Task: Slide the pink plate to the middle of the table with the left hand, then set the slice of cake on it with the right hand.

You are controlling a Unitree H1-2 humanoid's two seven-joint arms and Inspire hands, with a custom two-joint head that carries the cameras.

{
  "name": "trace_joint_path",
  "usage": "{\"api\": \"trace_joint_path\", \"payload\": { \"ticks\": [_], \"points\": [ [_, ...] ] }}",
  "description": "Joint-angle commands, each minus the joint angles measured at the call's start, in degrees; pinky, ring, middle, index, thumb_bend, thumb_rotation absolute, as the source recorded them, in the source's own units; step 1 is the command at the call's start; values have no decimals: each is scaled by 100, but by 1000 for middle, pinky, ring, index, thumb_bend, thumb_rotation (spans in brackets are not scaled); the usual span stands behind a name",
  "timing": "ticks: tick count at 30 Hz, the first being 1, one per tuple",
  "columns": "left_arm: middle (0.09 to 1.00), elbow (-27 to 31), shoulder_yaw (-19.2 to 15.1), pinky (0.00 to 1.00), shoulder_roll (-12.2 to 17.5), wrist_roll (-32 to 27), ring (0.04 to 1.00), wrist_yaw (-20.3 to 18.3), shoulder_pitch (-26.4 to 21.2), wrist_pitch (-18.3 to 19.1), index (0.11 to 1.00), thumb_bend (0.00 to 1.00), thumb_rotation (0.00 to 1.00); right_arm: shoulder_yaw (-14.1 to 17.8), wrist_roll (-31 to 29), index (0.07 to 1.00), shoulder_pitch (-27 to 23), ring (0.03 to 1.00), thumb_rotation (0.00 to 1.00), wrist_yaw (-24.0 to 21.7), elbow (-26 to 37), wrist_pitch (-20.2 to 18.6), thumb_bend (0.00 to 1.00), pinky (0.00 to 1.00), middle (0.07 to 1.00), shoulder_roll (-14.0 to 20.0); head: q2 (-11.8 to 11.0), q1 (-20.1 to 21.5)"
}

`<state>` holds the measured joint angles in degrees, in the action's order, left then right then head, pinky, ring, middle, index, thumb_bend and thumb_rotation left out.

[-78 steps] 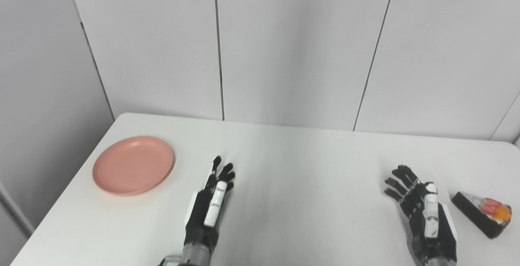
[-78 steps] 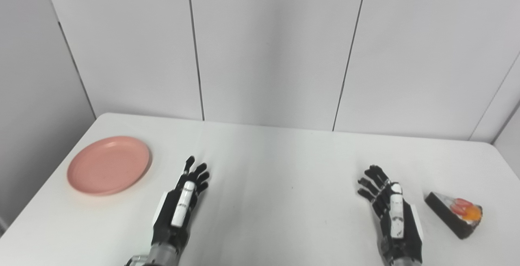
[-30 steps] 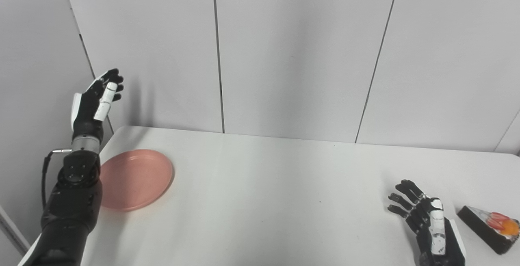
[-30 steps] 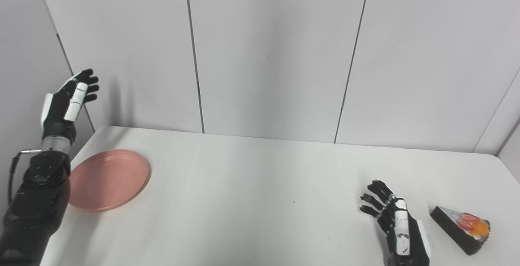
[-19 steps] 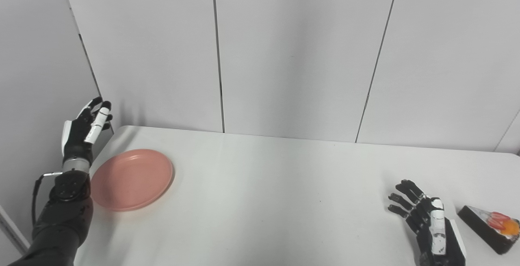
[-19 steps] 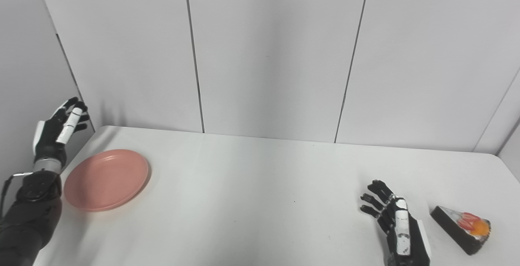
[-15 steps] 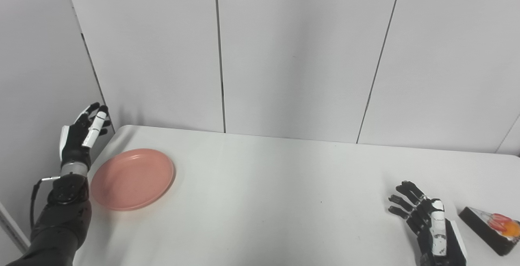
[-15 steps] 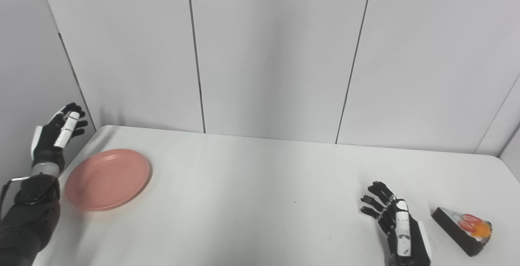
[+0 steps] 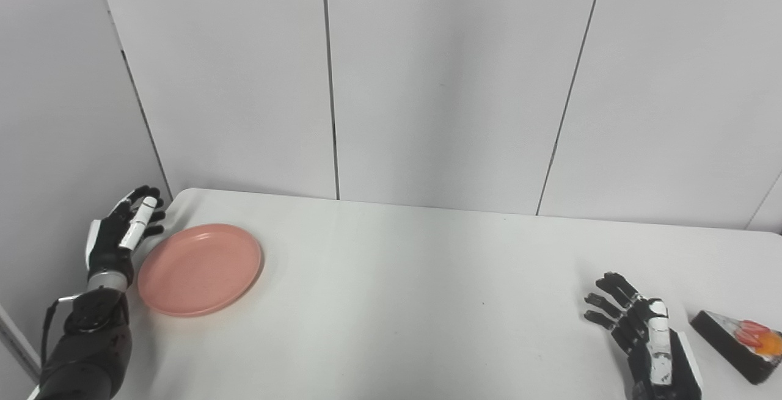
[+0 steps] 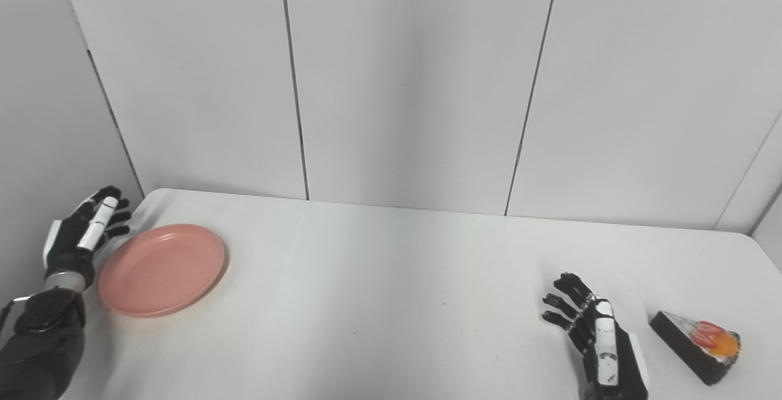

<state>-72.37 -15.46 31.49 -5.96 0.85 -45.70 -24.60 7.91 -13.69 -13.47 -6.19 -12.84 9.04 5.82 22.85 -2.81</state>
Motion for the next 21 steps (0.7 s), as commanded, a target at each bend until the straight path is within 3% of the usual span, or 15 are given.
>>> {"api": "trace_joint_path", "payload": {
  "ticks": [1, 5, 9, 11, 17, 21],
  "points": [
    [774, 118, 114, 671, 149, 151, 723, 238, -111, -230, 819, 692, 727, -38, 4, 798, 659, 762, 1000, -27, -377, -159, 896, 713, 824, -101, 17, -15],
    [757, 187, 263, 668, 69, 272, 722, 429, 7, -230, 806, 668, 745, -44, 33, 800, 669, 762, 1000, -20, -363, -152, 892, 708, 826, -84, 30, -26],
    [777, 163, 257, 704, -2, 210, 751, 367, 42, -229, 828, 643, 747, -29, 0, 792, 676, 761, 1000, -14, -340, -169, 890, 709, 823, -99, 43, -3],
    [776, 139, 277, 699, -19, 227, 740, 377, 55, -230, 829, 700, 751, -31, 1, 790, 682, 759, 1000, 3, -316, -197, 892, 712, 822, -110, 49, 14],
    [773, 307, 140, 670, -150, 32, 721, 99, 149, -231, 811, 786, 715, -67, 58, 796, 696, 761, 1000, 43, -244, -243, 890, 718, 824, -128, 61, 59],
    [788, 604, 119, 670, -287, -13, 733, -32, 244, -231, 826, 744, 730, -74, 54, 806, 691, 762, 1000, 38, -225, -272, 870, 721, 827, -139, 59, 78]
  ]
}}
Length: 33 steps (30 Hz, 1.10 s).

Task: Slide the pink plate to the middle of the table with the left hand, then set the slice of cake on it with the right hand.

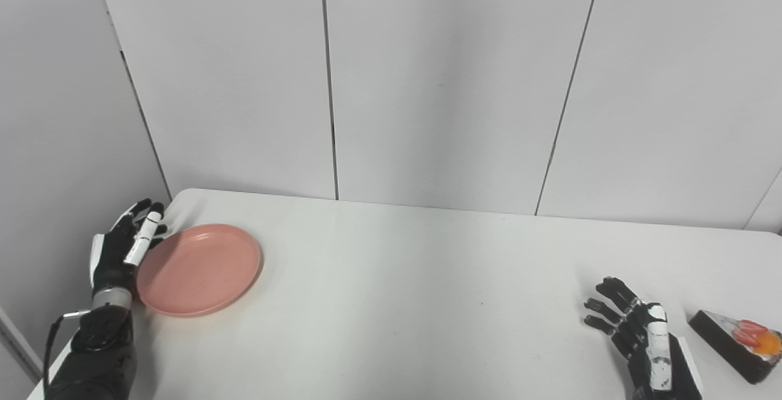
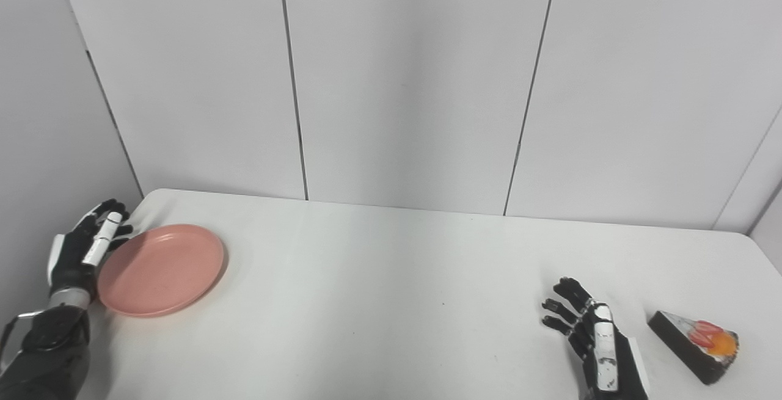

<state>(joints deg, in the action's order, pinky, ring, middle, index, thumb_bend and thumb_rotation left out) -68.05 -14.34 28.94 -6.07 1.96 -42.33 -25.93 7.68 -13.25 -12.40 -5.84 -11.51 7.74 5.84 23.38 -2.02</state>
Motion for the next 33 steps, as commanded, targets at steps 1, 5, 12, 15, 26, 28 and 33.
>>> {"api": "trace_joint_path", "payload": {
  "ticks": [1, 5, 12, 15, 26, 28, 33],
  "points": [
    [792, 281, -1, 670, -77, -23, 735, -192, -66, -99, 829, 739, 735, -55, 23, 807, 584, 761, 1000, 10, -351, -151, 867, 720, 827, -143, 7, 7],
    [784, 676, 12, 694, -226, -46, 726, -344, 25, -99, 837, 709, 772, -52, 58, 807, 578, 758, 1000, 45, -318, -195, 861, 715, 823, -171, 4, 21],
    [779, 1113, 29, 652, -441, -30, 726, -484, 121, -97, 834, 753, 813, -56, 74, 806, 584, 758, 1000, 61, -276, -222, 860, 722, 821, -207, 15, 59],
    [811, 1179, 6, 635, -540, -103, 750, -575, 137, -99, 843, 784, 795, -64, 76, 801, 591, 758, 1000, 60, -256, -215, 851, 720, 819, -214, 25, 76],
    [841, 1580, 137, 691, -867, -142, 796, -758, 298, -94, 894, 672, 828, -73, 131, 795, 578, 755, 1000, 88, -256, -250, 858, 714, 818, -214, 24, 76],
    [851, 1572, 156, 719, -946, -157, 811, -816, 295, -95, 899, 666, 829, -74, 141, 794, 587, 753, 1000, 101, -236, -267, 852, 713, 816, -222, 38, 95],
    [844, 1528, 166, 694, -1208, -243, 798, -829, 246, -84, 874, 718, 784, -75, 143, 789, 598, 756, 1000, 119, -191, -280, 850, 712, 813, -258, 63, 139]
  ]
}}
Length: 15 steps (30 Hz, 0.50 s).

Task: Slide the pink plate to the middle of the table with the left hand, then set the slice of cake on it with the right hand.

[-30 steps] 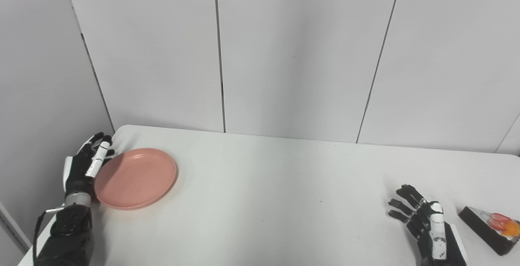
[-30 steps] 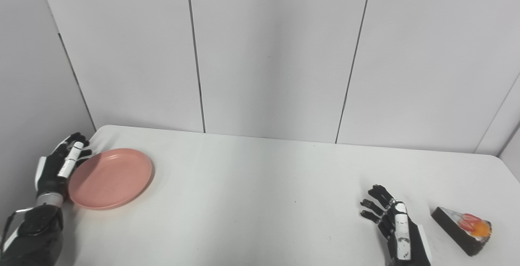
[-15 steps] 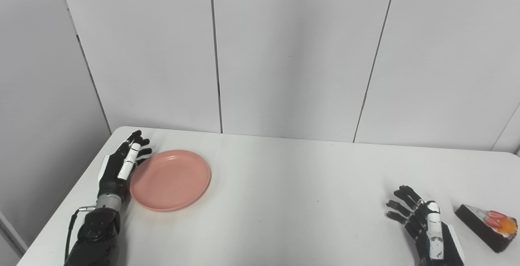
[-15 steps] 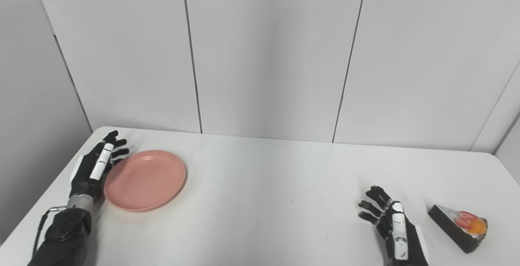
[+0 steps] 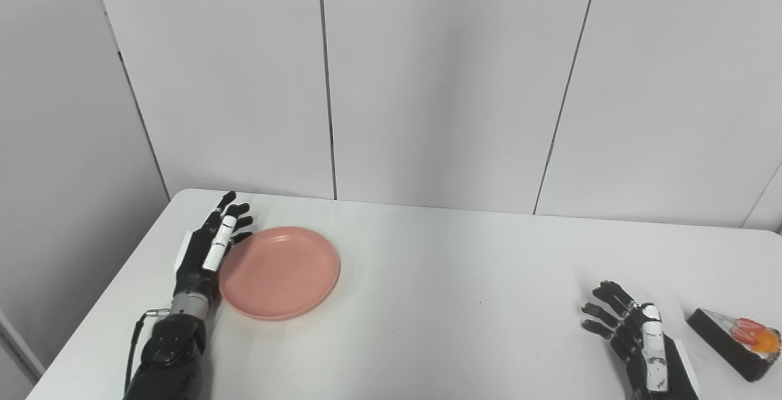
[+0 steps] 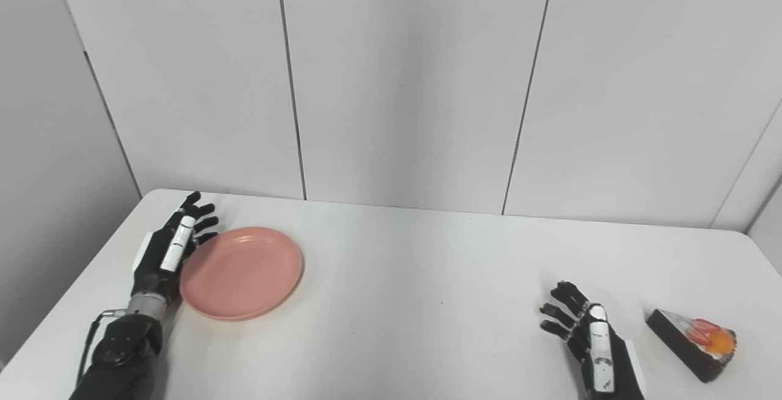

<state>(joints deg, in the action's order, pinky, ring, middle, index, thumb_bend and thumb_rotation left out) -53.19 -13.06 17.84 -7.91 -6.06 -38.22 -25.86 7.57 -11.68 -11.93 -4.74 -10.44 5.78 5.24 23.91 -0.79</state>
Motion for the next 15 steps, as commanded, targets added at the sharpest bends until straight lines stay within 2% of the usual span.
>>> {"api": "trace_joint_path", "payload": {
  "ticks": [1, 3, 6, 15],
  "points": [
    [848, 38, 50, 695, -138, -53, 803, -11, -171, -90, 878, 689, 783, -67, -13, 788, 552, 757, 1000, 10, -290, -89, 849, 712, 813, -203, 11, 16],
    [853, -68, 95, 707, -220, -15, 813, -14, -214, -95, 886, 646, 786, -79, -3, 787, 552, 756, 1000, 24, -266, -106, 848, 713, 813, -225, 20, 45],
    [850, -143, 169, 705, -332, 13, 804, 0, -254, -89, 874, 684, 774, -96, 21, 788, 545, 752, 1000, 49, -241, -126, 847, 711, 813, -249, 22, 64],
    [855, 229, 514, 723, -700, 178, 809, 144, 47, 117, 882, 648, 798, -143, 64, 782, 544, 745, 1000, 155, -133, -204, 848, 701, 806, -330, 55, 196]
  ]
}}
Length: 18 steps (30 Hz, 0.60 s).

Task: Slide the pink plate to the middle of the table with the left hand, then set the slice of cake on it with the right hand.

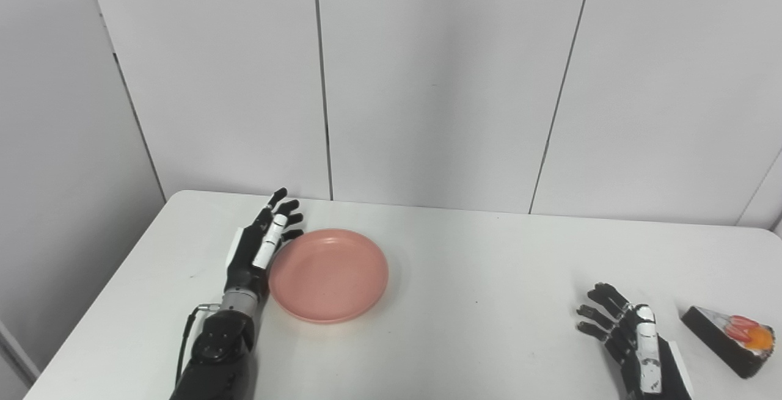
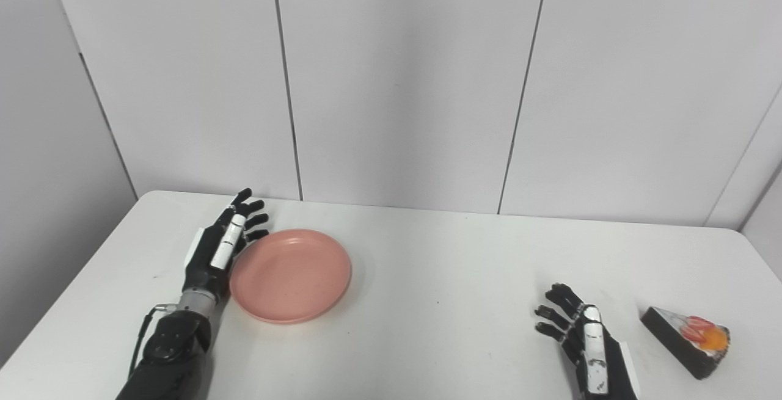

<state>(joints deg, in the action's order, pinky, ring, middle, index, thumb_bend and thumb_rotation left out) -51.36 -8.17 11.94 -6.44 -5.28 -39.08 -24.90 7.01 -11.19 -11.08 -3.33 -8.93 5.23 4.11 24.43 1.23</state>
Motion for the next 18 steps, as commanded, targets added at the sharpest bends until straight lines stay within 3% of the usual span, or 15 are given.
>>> {"api": "trace_joint_path", "payload": {
  "ticks": [1, 18],
  "points": [
    [857, 66, 24, 730, -160, -21, 819, 44, 169, 64, 880, 644, 788, -97, 26, 782, 461, 745, 1000, 29, -265, -160, 848, 701, 805, -224, 20, 24],
    [868, 278, 173, 751, -606, -150, 839, -72, 264, 478, 889, 686, 815, -223, 189, 772, 415, 755, 1000, 234, -138, -295, 827, 707, 805, -430, 102, 544]
  ]
}}
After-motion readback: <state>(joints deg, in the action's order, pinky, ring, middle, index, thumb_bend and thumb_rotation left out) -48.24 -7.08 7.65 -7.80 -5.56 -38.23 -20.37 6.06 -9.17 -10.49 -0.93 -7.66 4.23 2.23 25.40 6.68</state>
